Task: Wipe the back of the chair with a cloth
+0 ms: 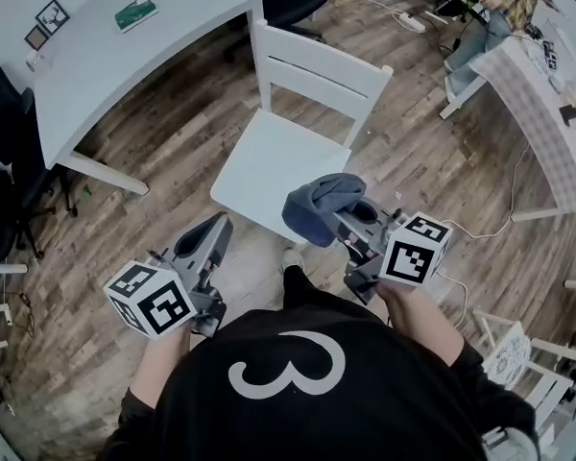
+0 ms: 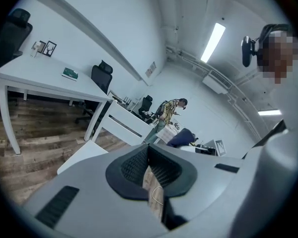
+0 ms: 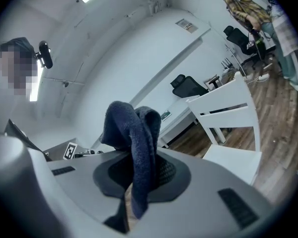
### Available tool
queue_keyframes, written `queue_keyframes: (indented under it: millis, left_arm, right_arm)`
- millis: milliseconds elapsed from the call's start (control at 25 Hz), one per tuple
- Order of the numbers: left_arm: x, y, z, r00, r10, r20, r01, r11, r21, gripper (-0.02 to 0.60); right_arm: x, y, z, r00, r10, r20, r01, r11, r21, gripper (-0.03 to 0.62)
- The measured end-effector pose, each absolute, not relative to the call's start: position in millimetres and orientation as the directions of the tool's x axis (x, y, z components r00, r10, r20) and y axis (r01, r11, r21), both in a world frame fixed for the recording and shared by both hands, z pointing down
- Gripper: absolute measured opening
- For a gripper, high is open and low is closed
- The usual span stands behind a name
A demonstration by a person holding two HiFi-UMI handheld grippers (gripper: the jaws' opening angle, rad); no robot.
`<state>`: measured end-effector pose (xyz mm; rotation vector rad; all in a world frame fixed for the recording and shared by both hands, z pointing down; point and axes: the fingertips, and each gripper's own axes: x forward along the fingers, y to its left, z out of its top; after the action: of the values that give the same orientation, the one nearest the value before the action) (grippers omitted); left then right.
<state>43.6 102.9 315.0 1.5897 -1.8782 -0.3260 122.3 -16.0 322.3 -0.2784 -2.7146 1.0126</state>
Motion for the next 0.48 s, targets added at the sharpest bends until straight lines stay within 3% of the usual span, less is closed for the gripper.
queue_keyframes:
  millis: [480]
  left_arm:
    - [-23, -22, 332, 0.038, -0.912, 0.409, -0.820, 0.205, 0.534, 0.014]
  right_arm:
    - [53, -129, 370, -0.948, 0.192, 0.253, -0.043, 0.711, -0.702, 0.049]
